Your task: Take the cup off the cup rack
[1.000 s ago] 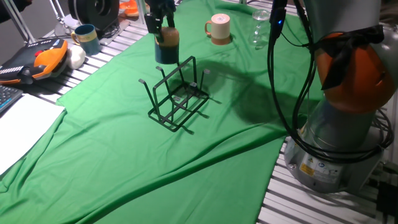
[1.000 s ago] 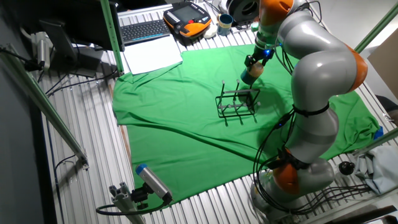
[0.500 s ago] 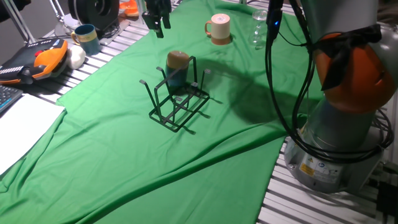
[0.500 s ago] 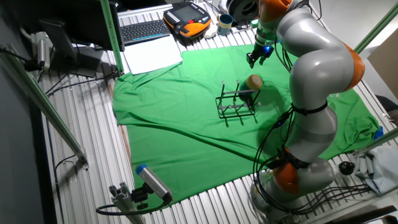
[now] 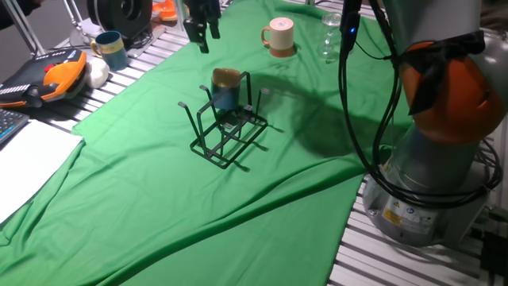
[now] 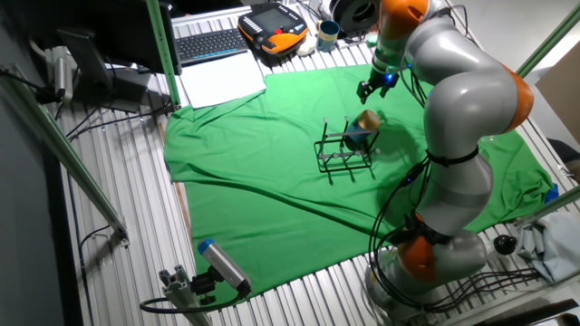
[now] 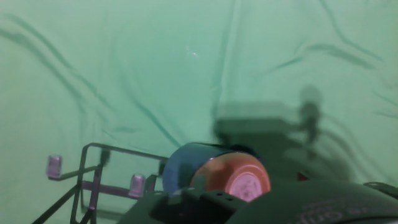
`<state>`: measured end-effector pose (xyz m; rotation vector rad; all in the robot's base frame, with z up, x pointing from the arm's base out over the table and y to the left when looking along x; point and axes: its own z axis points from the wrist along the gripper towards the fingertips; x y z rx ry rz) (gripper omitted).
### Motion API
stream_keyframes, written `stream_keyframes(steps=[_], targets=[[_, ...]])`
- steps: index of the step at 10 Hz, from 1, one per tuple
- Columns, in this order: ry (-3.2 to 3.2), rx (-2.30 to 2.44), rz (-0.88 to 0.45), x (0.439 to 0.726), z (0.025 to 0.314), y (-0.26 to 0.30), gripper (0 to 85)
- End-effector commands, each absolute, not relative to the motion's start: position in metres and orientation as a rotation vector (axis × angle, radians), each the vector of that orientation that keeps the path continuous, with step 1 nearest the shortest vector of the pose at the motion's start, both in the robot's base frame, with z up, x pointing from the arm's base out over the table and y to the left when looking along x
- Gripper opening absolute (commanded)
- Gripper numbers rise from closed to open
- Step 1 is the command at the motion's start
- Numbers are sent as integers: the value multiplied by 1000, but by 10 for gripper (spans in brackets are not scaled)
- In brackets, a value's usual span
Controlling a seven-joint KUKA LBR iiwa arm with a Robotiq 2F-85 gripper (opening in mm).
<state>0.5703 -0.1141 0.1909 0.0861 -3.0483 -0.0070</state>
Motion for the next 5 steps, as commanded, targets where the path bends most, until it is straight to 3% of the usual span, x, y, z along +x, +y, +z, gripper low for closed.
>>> stream_keyframes(steps=[1, 5], targets=[[-3051, 84, -20, 566, 183, -114, 850], [-3075, 100, -62, 558, 153, -119, 850]])
